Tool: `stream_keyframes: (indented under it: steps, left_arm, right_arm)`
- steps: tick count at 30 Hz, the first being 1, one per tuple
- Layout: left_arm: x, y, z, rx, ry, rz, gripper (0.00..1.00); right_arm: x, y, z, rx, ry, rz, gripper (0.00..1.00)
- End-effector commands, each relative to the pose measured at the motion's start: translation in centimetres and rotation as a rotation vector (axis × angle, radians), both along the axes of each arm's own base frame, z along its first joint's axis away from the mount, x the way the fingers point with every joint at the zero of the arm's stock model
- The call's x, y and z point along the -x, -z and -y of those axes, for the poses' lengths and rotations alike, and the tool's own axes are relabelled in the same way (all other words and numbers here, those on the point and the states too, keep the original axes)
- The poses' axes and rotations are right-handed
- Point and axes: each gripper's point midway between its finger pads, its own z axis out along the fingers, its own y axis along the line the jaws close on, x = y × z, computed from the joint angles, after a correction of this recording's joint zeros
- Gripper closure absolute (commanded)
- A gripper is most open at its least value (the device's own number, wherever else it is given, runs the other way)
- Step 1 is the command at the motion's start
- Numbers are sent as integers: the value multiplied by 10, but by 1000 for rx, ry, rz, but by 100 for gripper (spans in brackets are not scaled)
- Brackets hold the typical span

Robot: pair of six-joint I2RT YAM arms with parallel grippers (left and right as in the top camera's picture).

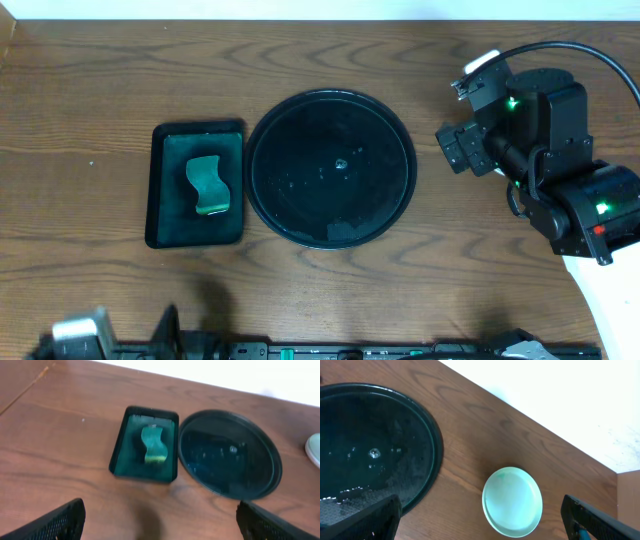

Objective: Clean dirty plates on tray and stack at the side
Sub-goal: 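Drop the sponge into the black rectangular tray with the left gripper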

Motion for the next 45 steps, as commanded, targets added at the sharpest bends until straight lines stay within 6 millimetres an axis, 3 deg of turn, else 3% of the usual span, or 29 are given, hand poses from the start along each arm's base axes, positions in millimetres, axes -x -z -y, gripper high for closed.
stream_keyframes:
  steps: [1,14,36,45]
  left_arm:
    - [19,7,-3,-16,1,23,4]
    - [28,10,-3,-9,-2,42,4]
    - [30,13,-3,-10,-2,30,4]
    - [43,35,1,-1,25,-75,4]
  right_arm:
    - [1,-4,-2,11,-10,10,1]
    - [20,18,6,55,-11,-105,1]
    - [20,18,6,55,-11,-106,1]
    - [20,18,6,56,-11,-106,1]
